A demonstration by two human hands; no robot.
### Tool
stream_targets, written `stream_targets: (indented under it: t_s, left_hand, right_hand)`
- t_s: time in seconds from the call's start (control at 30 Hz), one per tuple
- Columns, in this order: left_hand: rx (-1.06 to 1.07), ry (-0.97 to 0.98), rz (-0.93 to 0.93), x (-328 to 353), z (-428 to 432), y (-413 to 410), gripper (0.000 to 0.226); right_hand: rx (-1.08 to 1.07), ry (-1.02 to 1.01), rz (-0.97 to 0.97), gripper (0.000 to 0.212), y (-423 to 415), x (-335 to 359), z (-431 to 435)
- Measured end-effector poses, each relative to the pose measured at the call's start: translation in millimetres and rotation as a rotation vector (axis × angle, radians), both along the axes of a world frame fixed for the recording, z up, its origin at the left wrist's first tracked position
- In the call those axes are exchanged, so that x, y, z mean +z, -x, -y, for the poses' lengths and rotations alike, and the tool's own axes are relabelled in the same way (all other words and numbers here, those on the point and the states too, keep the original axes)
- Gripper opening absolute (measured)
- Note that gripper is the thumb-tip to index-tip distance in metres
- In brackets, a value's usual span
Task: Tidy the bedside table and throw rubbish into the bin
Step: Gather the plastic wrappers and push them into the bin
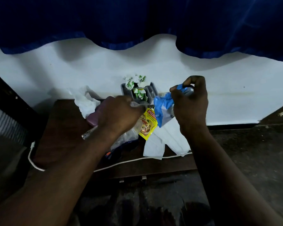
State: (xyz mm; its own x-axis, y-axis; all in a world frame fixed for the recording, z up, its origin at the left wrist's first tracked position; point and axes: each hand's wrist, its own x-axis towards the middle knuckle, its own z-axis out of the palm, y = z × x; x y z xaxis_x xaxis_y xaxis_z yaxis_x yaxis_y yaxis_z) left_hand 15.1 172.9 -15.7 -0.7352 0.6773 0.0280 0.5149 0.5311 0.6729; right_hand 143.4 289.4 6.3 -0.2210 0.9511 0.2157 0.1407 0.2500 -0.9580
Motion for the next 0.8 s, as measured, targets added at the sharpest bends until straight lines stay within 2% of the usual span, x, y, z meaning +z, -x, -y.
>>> stream_targets:
  t_s: [0.07,0.17,0.47,0.53,0.63,0.8]
  left_hand:
    - [-0.072,0.149,0.007,-9.0,-3.1,-3.4,0.03]
    - [-0.2,0.296,0.041,-25.7,-8.5,-9.4,0.027]
    - [-0.255,0.505,-0.017,-47.1,-29.4,-21.1,0.059]
    - [-0.227,0.513,-0.035,-50.9,-32.4,-21.9,0.054]
    - [-0.171,0.47,-0.081,-51.7,-34.9,-22.8,0.036]
    - [-0.102,0.302,-0.211,-41.1,-27.2,-22.4,0.025]
  right_hand:
    - [-0.023,-0.032,0.083,0.024,1.7,-0.5,4.0]
    - [-0.041,0.018,0.087,0.022,3.9,-0.7,7.1]
    - [-0.033,0.109,0.091,0.023,-3.8,-3.1,-1.8]
    - [-0.028,0.126,0.076,0.022,-5.3,-4.1,-4.3]
    - [-0.02,0.149,0.055,0.021,-6.8,-5.2,-7.2]
    - [0.014,0.168,-0.003,0.019,-5.7,-4.6,-10.2]
